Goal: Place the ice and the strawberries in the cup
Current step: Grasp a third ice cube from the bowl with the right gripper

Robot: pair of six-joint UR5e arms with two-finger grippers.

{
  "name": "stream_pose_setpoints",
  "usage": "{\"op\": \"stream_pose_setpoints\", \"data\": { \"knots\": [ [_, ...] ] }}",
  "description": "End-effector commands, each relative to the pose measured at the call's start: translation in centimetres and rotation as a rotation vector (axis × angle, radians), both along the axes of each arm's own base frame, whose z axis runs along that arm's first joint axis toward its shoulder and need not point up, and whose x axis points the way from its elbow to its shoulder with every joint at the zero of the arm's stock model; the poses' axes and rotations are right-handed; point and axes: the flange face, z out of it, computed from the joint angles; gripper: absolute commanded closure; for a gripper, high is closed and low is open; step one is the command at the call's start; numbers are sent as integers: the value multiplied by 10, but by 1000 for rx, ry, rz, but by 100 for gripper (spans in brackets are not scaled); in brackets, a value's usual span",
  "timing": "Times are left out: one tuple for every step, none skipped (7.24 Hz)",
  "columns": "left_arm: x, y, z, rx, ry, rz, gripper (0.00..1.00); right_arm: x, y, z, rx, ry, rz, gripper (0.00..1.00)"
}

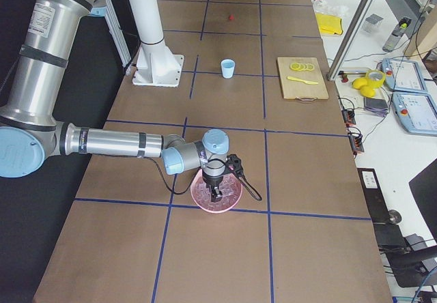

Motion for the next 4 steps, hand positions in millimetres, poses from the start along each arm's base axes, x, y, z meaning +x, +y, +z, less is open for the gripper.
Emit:
{"op": "stream_pose_setpoints", "data": {
  "knots": [
    [0, 0, 0, 0, 0, 0, 0, -1, -3, -3, 7, -2, -1, 53],
    [0, 1, 1, -1, 0, 0, 0, -2, -6, -6, 13, -5, 1, 67],
    [0, 1, 1, -3, 0, 0, 0, -1, -5, -8, 18, -6, 1, 90],
    [0, 1, 1, -3, 0, 0, 0, 0, -6, -12, 28, -11, 1, 100]
  ]
}}
